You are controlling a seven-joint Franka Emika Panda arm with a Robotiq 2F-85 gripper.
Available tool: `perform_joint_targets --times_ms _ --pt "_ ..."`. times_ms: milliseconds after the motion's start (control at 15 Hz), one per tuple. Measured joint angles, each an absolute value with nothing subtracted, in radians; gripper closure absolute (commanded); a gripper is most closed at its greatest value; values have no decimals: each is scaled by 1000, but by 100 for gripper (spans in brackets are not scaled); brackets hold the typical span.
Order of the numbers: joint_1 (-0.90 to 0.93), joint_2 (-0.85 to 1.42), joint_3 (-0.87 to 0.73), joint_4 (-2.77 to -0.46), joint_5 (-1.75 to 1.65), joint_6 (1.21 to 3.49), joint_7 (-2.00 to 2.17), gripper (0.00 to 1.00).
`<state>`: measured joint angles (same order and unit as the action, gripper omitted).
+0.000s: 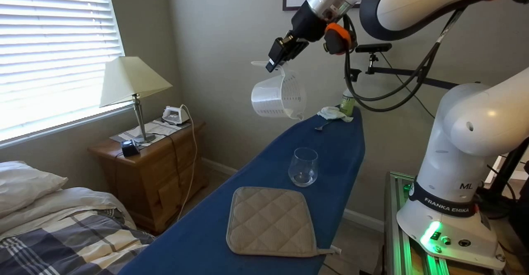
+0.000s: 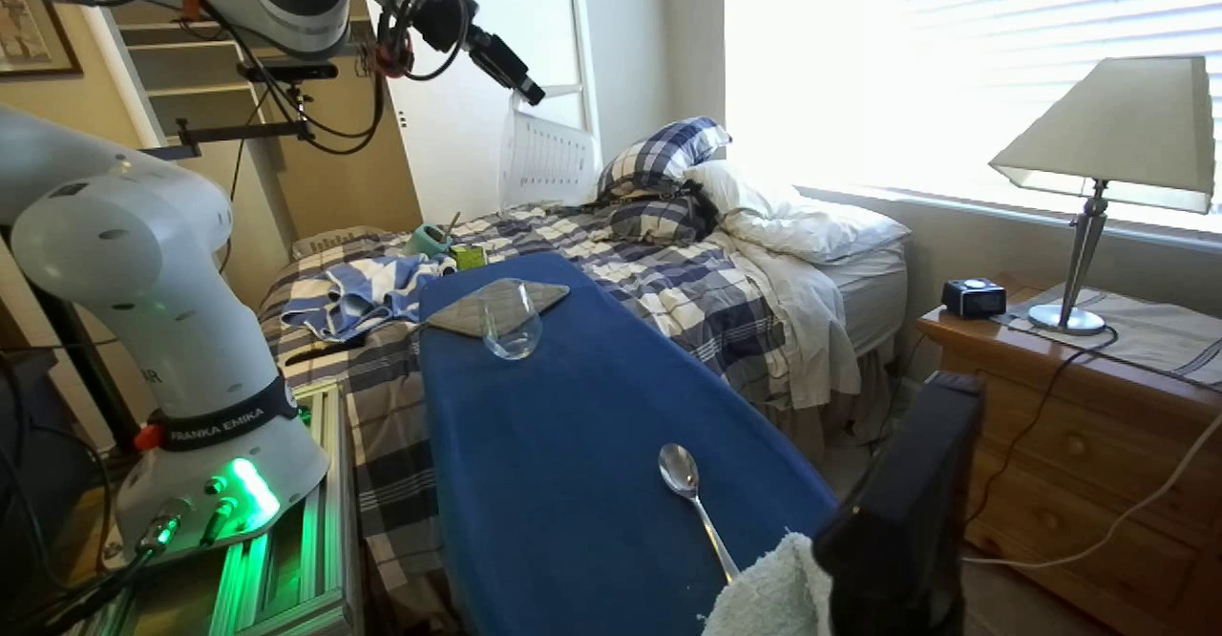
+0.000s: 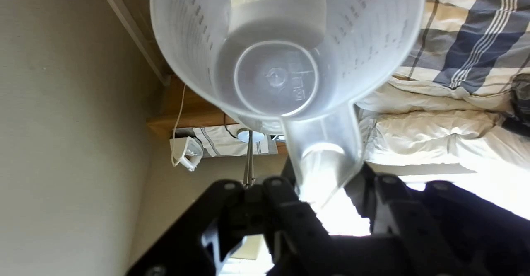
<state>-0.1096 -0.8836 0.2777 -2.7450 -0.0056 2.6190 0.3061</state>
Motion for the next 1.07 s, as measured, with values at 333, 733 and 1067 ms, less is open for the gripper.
perform_joint_targets --times_ms 333,733,1067 --pt "-106 -900 278 -2745 -8 2618 300 93" --pt "-99 -915 279 -2745 -9 2617 296 93" --pt "-95 -923 280 -2745 -10 2617 285 93"
